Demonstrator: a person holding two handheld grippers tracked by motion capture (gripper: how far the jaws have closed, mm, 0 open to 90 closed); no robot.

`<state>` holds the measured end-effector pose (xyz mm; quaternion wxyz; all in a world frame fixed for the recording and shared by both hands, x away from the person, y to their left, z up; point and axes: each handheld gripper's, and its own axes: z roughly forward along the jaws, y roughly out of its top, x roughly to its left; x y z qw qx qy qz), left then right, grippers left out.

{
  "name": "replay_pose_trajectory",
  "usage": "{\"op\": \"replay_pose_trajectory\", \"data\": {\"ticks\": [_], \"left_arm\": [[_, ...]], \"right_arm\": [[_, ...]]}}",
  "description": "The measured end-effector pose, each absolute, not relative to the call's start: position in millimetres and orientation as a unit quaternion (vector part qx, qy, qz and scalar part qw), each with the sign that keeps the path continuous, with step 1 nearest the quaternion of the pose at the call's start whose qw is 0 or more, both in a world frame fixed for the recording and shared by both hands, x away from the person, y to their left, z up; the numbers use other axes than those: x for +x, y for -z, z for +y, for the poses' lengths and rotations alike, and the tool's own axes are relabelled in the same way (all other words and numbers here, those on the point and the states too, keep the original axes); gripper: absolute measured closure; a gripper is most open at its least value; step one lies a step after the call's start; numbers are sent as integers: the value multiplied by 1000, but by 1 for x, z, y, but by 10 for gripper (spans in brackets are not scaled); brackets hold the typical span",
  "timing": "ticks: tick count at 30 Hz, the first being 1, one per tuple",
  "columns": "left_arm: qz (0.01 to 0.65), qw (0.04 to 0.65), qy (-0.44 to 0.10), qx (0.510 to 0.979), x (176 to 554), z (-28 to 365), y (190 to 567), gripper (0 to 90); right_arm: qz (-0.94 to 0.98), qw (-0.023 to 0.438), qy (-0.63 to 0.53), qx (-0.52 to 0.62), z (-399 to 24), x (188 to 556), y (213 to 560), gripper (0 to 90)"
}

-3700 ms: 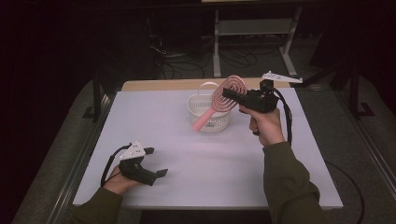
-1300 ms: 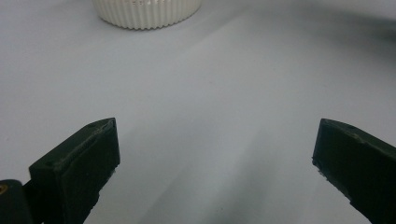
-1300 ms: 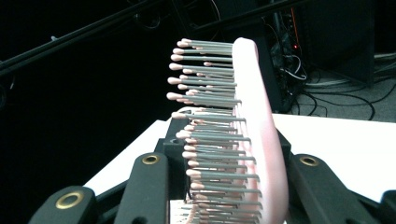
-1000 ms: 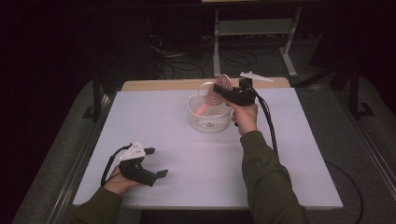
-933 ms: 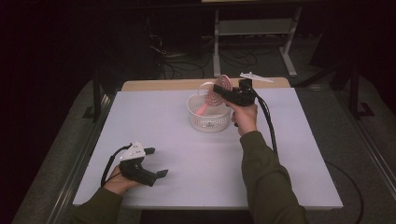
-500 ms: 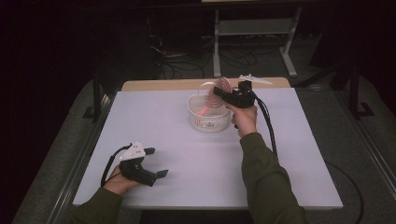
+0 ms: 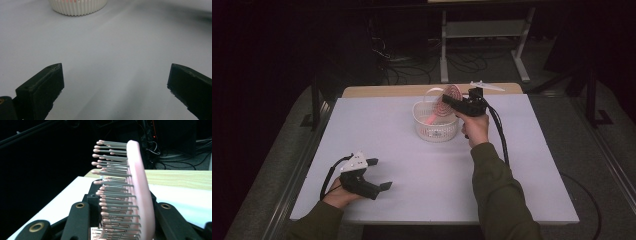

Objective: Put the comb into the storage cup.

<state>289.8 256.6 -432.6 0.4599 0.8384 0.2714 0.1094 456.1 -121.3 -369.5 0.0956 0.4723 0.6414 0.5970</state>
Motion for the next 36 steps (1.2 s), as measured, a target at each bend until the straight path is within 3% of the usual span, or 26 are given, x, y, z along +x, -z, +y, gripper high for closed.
{"op": "replay_pose_trajectory", "data": {"ticks": [29,36], "left_arm": [[274,461,-107,837,290,257,433,6],[273,460,-107,838,290,257,433,6]], "right_arm": [[647,102,-569,497,-141,457,380,565],[651,111,-560,501,-140,456,383,502]]}}
